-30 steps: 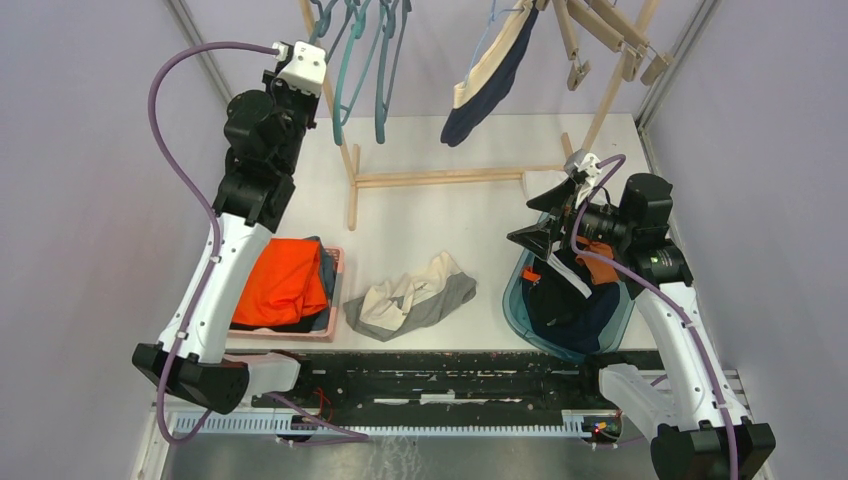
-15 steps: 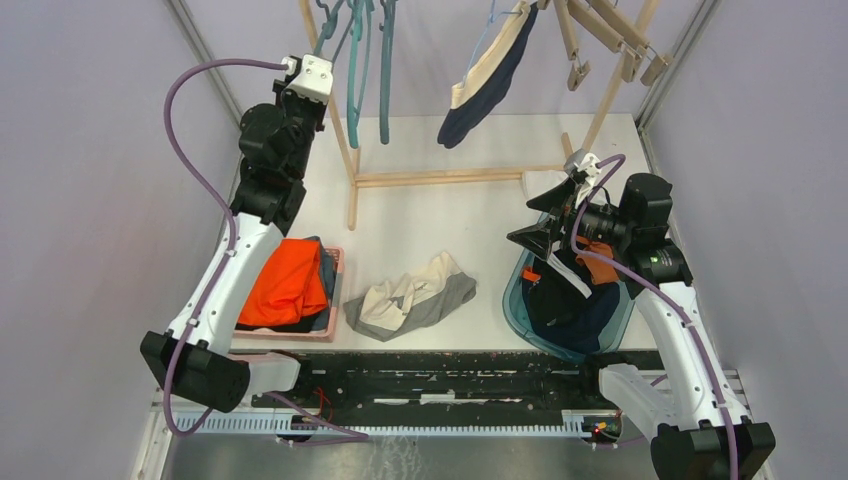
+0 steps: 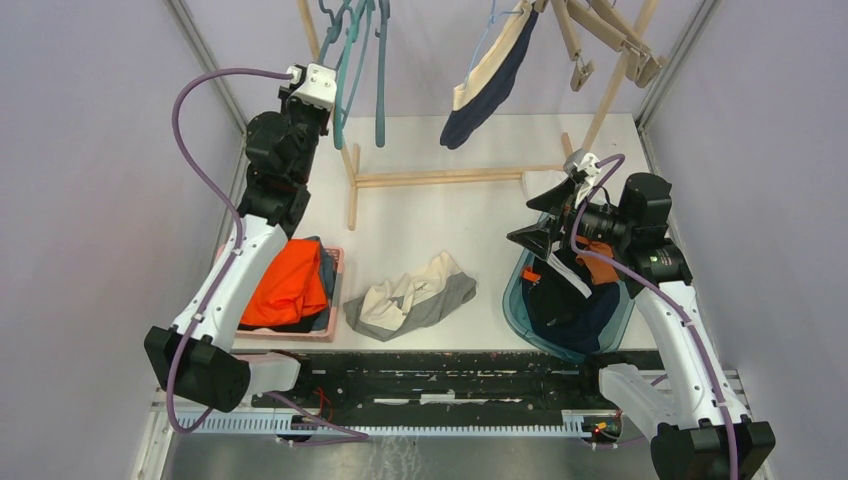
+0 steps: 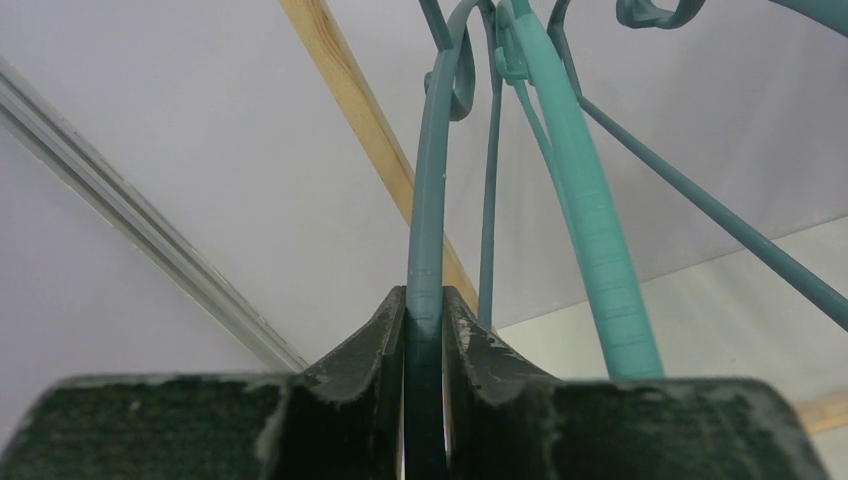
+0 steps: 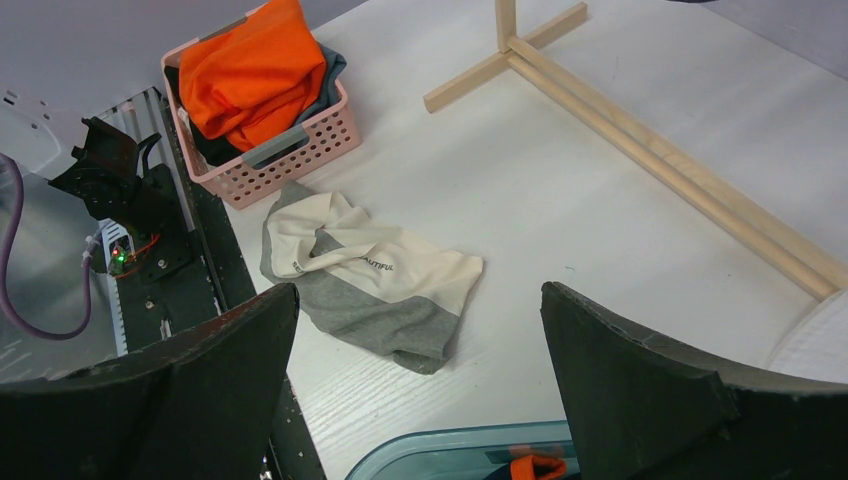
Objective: Remove the underwear clipped to the hanger
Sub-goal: Place the hanger at the clothesline.
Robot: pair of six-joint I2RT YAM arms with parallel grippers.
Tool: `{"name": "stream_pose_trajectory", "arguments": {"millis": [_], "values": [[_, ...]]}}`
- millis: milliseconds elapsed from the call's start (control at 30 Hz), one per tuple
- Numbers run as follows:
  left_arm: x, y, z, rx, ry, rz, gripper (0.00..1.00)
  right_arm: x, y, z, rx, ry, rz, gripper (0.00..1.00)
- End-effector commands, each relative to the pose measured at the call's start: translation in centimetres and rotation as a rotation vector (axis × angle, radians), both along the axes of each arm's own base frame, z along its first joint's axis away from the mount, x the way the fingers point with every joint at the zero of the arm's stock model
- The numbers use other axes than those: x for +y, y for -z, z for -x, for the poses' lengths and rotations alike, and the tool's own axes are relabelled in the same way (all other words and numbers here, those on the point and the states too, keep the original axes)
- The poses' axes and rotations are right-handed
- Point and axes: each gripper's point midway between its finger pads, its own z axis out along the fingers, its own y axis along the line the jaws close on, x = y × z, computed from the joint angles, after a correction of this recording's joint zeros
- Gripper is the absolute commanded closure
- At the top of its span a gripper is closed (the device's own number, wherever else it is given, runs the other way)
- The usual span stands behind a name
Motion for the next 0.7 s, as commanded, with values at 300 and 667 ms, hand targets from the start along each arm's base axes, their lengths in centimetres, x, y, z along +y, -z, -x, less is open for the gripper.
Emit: {"name": "stream_pose_trajectory", "arguments": {"millis": [300,667], "values": [[1.1,-3.2,4.9,-0.039,0.024,0.006,0.25,0.2,-0.7,0.0,-0.05,-0.022,-0.002,0.0],[1.8,0.4,11.9,0.174,0.104,-0.104,0.14,0.1,-0.9,0.1,-0.057,-0.015,0.007,0.0]]}}
